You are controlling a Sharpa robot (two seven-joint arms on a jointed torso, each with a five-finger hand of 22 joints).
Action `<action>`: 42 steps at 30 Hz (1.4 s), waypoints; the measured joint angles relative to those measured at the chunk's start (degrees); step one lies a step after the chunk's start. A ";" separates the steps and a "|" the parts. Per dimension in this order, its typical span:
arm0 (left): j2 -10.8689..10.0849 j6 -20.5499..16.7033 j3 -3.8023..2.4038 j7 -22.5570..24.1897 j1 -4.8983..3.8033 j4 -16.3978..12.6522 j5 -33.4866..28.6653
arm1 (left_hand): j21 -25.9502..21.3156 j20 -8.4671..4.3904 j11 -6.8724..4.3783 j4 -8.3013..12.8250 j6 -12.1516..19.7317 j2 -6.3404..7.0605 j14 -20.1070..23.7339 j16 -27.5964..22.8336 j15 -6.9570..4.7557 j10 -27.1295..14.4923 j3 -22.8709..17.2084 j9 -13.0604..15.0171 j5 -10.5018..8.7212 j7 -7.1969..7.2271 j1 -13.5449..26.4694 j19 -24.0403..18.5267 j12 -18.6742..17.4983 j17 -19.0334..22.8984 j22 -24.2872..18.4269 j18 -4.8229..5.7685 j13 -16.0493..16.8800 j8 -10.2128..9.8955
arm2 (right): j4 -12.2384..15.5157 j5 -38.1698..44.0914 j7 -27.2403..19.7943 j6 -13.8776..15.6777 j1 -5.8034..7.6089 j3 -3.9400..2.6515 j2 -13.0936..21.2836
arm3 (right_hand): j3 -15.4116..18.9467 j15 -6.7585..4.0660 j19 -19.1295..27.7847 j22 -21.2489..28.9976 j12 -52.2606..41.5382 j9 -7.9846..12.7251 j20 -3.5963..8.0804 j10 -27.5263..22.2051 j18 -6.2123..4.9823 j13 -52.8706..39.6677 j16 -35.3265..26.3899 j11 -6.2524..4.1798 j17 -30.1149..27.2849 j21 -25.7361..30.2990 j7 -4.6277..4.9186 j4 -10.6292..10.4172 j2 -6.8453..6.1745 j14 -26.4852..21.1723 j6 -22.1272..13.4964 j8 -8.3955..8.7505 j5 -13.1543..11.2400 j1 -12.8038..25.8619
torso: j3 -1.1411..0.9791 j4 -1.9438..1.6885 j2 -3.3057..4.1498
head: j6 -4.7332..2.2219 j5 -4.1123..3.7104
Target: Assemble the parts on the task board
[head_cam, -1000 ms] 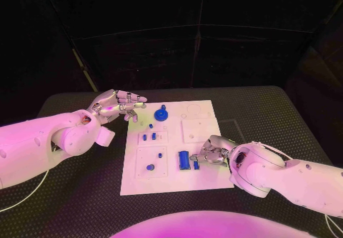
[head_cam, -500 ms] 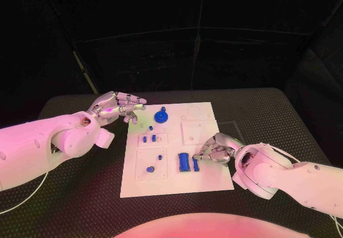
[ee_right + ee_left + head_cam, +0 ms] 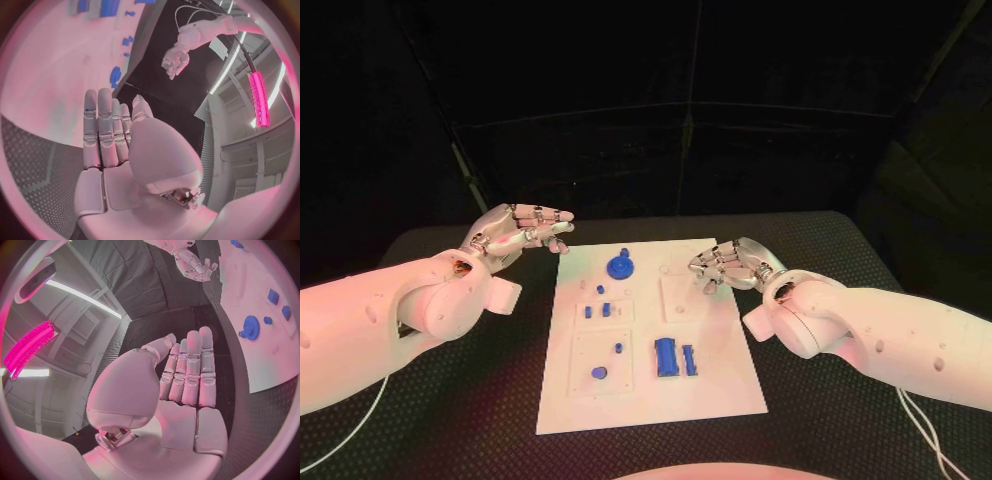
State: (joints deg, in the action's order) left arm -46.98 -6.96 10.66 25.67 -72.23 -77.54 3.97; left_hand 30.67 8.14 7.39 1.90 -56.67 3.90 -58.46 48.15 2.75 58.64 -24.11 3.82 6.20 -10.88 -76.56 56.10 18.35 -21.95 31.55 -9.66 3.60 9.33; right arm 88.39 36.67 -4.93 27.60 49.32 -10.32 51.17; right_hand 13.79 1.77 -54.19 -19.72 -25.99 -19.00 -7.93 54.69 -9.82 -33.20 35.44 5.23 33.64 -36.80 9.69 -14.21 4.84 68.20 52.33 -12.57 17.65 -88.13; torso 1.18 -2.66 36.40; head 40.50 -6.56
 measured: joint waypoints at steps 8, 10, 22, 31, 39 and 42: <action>5.57 -2.90 -0.07 2.35 0.14 8.49 -3.51 | -15.31 4.74 1.41 -1.33 0.81 1.01 6.14 -23.60 4.76 -0.58 -2.11 -0.01 0.00 -0.67 1.39 -14.86 -6.84 11.16 -10.28 -0.03 -0.06 -2.26 | -13.04 -10.38 -9.09 -2.51 1.99 -0.11 -8.32 | -0.39 4.56 7.37 7.40 12.14 5.03 -4.31 2.24 0.00 15.96 -20.27 2.69 -12.42 12.90 0.87 -0.11 0.61 -9.85 0.51 4.99 -2.49 -2.80 | 0.54 -0.46 -1.60 | -4.03 -0.25; 7.12 -3.97 -0.08 3.33 0.43 10.69 -4.61 | -18.18 6.38 2.67 -2.28 2.93 1.82 7.20 -27.56 5.82 -1.84 -0.36 -0.10 0.00 -0.19 2.97 -17.28 -8.86 12.98 -12.53 -0.04 -0.06 -3.86 | -16.53 -12.55 -11.00 -3.44 2.22 -0.15 -10.79 | -0.38 5.47 8.26 8.86 14.28 6.27 -5.21 2.11 0.01 18.86 -23.57 3.21 -15.14 15.35 1.25 -0.10 0.61 -10.76 0.42 6.38 -3.33 -2.80 | 0.62 -0.69 -1.88 | -5.51 0.03; 10.90 -8.56 -0.09 7.37 1.53 15.20 -8.17 | -27.54 6.73 3.31 -3.64 13.32 -1.30 16.27 -39.81 7.18 -13.40 11.14 -1.39 -0.72 1.32 12.24 -34.33 -16.00 19.07 -23.05 0.52 -1.25 -6.93 | -25.65 -18.31 -16.21 -6.15 2.40 0.04 -18.25 | -2.16 6.08 12.93 14.78 21.62 12.01 -5.97 -2.16 0.01 28.83 -32.86 3.64 -25.56 24.78 1.17 3.91 0.69 -17.03 -4.61 10.16 -5.16 9.73 | 0.48 -1.53 -2.28 | -9.82 1.03; 8.58 -11.78 -3.07 6.72 4.38 8.23 -7.86 | -29.85 2.03 0.00 -2.32 26.65 -3.31 29.25 -42.39 4.13 -27.31 15.15 -3.26 -4.79 4.23 32.02 -40.86 -17.64 21.28 -25.66 2.78 -3.05 -8.60 | -18.40 -20.23 -16.60 -3.48 4.69 3.12 -14.86 | -5.54 3.60 25.65 18.54 24.89 15.37 -1.71 -18.33 2.29 32.20 -34.67 0.91 -28.05 28.49 -2.14 7.29 -3.41 -32.79 -19.30 11.76 -9.02 33.81 | -0.15 0.12 -3.42 | -7.84 3.89; 4.71 -21.59 -7.92 5.71 9.26 -4.50 -6.74 | -30.15 -1.09 -2.51 -2.06 35.19 -3.76 37.49 -46.21 1.01 -36.30 17.62 -3.64 -5.52 7.52 44.74 -45.03 -17.95 21.75 -29.46 3.93 -3.40 -8.87 | -5.65 -26.74 -19.29 4.54 8.70 7.93 -9.31 | -7.95 -0.23 33.69 19.40 25.57 18.04 0.99 -28.58 4.09 32.91 -34.96 -2.70 -31.86 30.83 -4.48 10.37 -4.48 -42.77 -28.59 12.13 -11.45 49.10 | -0.98 2.15 -4.86 | -6.22 6.38; 3.58 -25.81 -9.21 5.27 10.64 -8.16 -6.23 | -30.39 -1.93 -4.37 -1.97 37.68 -3.82 39.96 -46.91 -0.34 -38.78 18.34 -3.68 -5.77 8.79 48.40 -46.27 -17.95 21.78 -30.27 4.08 -3.44 -8.87 | -2.13 -29.49 -20.50 7.84 9.70 9.20 -7.91 | -8.92 -0.85 35.99 19.47 25.62 18.41 1.83 -31.57 4.08 32.99 -35.13 -3.68 -32.55 31.92 -6.35 11.93 -4.61 -45.65 -31.21 12.13 -12.22 53.54 | -1.09 2.41 -5.05 | -6.15 6.50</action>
State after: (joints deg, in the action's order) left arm -43.40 -32.77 1.45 30.94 -61.59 -85.70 -2.25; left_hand 0.28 6.21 3.02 -0.07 -18.99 0.07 -18.49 1.24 2.40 19.86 -5.77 0.14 0.44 -2.09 -28.15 9.83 0.40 -0.17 1.28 -5.58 0.15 0.46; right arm 86.25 7.18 -25.43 35.44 59.03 -1.12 43.27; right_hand 4.87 0.92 -18.20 -0.24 -0.37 -0.59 -6.09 23.12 -5.74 -0.21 0.32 1.55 1.09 -4.88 3.34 -2.28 0.23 22.55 21.12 -0.44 5.43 -34.59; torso 0.09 -0.25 31.34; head 34.35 -0.05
